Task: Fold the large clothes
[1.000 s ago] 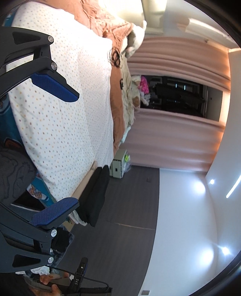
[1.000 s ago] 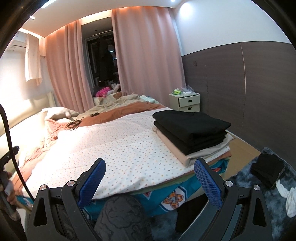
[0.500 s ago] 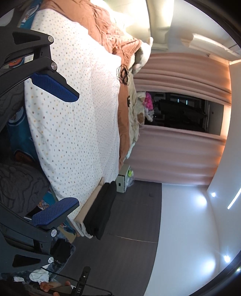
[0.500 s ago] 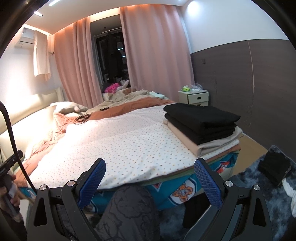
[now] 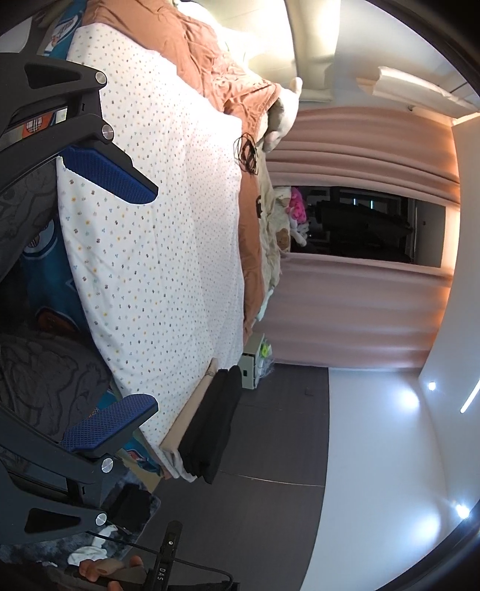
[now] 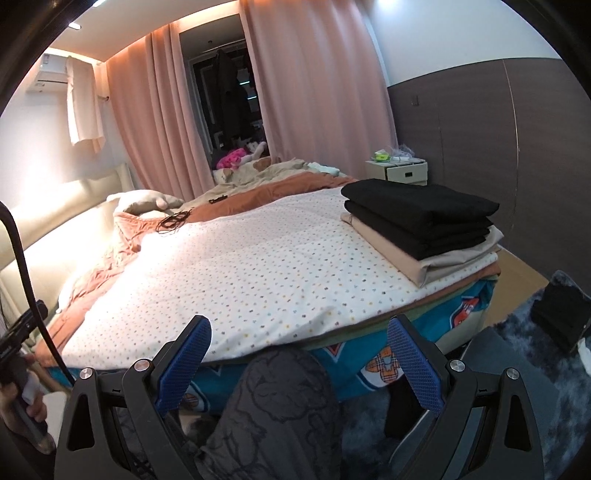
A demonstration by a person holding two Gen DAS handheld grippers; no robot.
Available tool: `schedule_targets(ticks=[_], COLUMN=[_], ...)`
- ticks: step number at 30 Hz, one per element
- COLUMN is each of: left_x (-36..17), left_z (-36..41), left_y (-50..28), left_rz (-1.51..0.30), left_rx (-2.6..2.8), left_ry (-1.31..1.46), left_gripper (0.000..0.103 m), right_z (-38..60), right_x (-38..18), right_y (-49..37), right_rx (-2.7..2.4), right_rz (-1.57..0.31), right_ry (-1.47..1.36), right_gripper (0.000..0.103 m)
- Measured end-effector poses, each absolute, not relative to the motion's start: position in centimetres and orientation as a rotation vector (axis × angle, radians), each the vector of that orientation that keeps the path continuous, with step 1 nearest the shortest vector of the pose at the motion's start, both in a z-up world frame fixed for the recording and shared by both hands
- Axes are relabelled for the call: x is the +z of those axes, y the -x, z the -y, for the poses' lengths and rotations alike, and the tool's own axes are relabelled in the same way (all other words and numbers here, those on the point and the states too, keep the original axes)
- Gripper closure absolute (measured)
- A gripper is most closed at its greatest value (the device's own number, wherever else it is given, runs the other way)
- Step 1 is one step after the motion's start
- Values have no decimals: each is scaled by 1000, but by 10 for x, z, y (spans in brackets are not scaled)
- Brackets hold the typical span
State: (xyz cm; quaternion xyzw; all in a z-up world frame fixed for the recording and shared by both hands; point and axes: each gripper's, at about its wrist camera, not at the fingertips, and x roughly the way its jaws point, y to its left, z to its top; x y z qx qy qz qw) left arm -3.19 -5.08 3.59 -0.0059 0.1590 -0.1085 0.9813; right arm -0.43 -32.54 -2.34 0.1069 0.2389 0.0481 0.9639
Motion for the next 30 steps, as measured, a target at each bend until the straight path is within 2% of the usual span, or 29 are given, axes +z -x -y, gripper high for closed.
schedule_targets(ticks=[30], left_x=[37], left_z=[45], left_y=[35], left_rz=[-320], left_rx=[-186], left_ry=[44], left_gripper=[0], right_z=[314], right_x=[-19], right_y=[2], right_rx=[97], right_rz=[-479], right_ry=[-194], right_gripper=[7])
